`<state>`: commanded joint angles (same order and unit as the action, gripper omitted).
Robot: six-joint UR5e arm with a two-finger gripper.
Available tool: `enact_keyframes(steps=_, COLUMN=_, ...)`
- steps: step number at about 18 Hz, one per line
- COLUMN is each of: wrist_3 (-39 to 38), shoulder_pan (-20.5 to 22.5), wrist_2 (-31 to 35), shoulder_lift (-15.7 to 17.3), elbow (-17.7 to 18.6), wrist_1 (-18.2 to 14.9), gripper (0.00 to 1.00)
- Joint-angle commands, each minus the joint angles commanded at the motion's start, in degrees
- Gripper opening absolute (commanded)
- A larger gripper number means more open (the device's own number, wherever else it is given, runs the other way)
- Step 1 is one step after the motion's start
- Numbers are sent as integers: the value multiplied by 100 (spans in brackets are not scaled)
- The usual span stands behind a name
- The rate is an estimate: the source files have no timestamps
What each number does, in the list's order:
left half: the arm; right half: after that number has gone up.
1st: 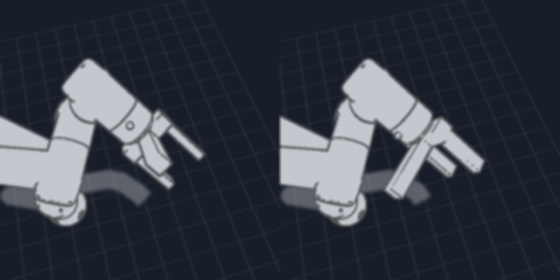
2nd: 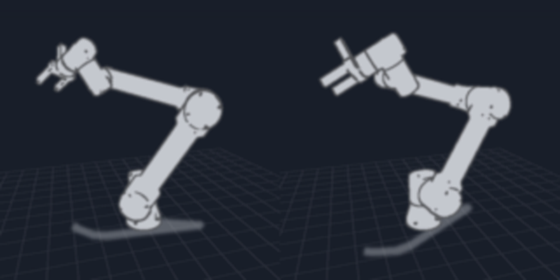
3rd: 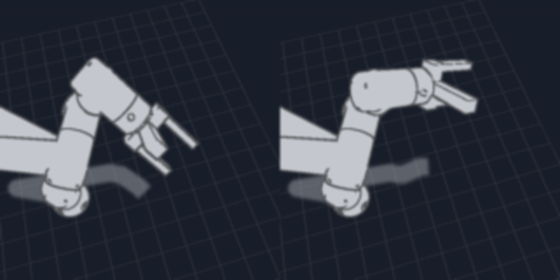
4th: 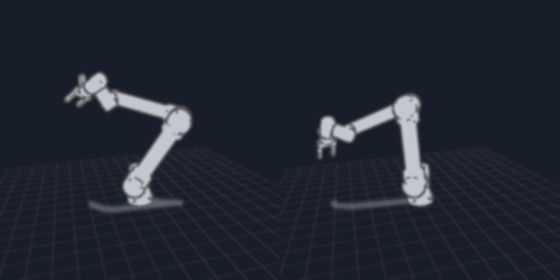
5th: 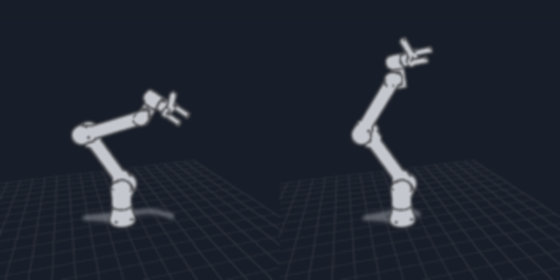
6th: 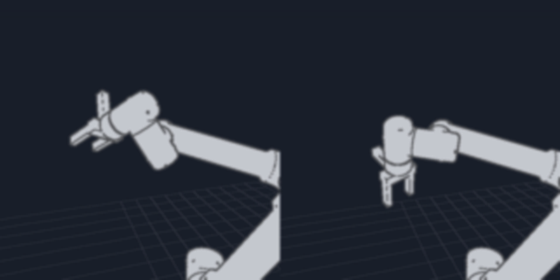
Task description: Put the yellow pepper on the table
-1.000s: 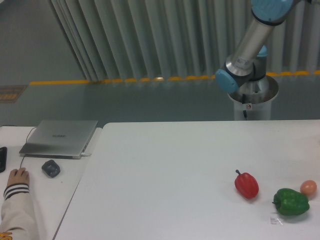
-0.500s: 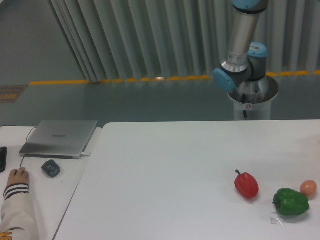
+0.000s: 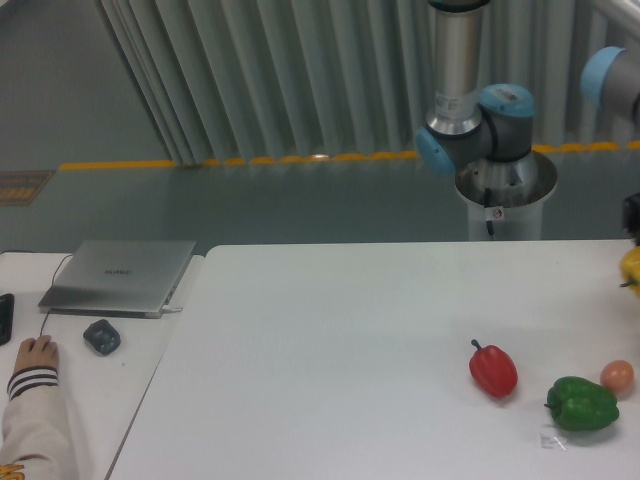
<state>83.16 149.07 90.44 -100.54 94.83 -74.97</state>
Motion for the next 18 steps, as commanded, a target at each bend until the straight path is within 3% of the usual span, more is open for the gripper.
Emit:
enact_keyframes(steps=5, wrist_3=-817, shoulder_pan=-422, wrist_2=9, shoulder_lift=-308, elbow=35, wrist_1=35, gripper=24)
enact_keyframes(steps=11, wrist_3=-1197, shoulder_pan=-722, wrist_2=9, shoulder_lift=-756, elbow=26, wrist_1=501, gripper=29)
enact_keyframes(steps=14, wrist_3=-1214, shoulder_pan=-722, wrist_2=9, shoulder_lift=-827, elbow=18, wrist_1=572, gripper=58)
enact_keyframes(steps=15, wrist_3=-1206, shoulder_pan=-722, wrist_2=9, shoulder_lift=-827, elbow=18, wrist_1=580, gripper=82)
enact_keyframes(steps=16, wrist_3=-1205, shoulder_pan=-713, wrist_2=18, shoulder_lift=-819, elbow=9, wrist_1=580, gripper=100)
enact_keyframes(steps=18, wrist_3=-1170, shoulder_pan=-713, wrist_2=18, shoulder_lift=-792, elbow=-17, wrist_1=572, gripper=100)
